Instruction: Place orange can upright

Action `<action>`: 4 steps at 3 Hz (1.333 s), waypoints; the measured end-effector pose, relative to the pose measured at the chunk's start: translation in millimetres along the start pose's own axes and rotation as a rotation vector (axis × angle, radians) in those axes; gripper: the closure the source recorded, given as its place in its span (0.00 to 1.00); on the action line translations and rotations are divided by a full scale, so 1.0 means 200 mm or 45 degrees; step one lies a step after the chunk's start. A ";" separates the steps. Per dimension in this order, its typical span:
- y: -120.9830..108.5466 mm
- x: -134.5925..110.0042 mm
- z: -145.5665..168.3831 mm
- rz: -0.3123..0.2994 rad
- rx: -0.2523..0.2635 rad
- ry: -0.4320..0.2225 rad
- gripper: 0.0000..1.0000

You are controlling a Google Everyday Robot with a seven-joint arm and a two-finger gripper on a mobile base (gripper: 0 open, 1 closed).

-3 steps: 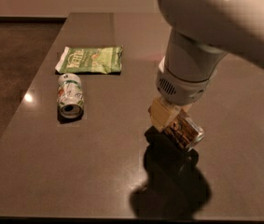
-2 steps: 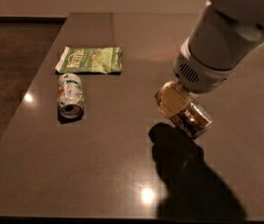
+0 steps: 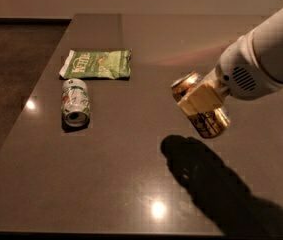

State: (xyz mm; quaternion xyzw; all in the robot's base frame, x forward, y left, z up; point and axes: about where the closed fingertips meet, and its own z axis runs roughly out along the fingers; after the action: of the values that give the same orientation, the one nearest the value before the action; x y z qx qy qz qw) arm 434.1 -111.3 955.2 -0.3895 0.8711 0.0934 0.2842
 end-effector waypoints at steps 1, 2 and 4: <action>0.00 0.01 -0.01 -0.013 0.007 -0.194 1.00; 0.01 0.04 0.02 -0.014 -0.001 -0.344 1.00; 0.07 0.11 0.06 0.001 -0.055 -0.589 1.00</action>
Offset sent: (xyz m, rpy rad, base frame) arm -0.0182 0.0139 -0.0060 0.3259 -0.3547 0.1835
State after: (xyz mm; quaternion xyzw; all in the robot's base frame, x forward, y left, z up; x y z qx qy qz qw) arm 417.5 -111.0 931.7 -0.3635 0.7807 0.1990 0.4678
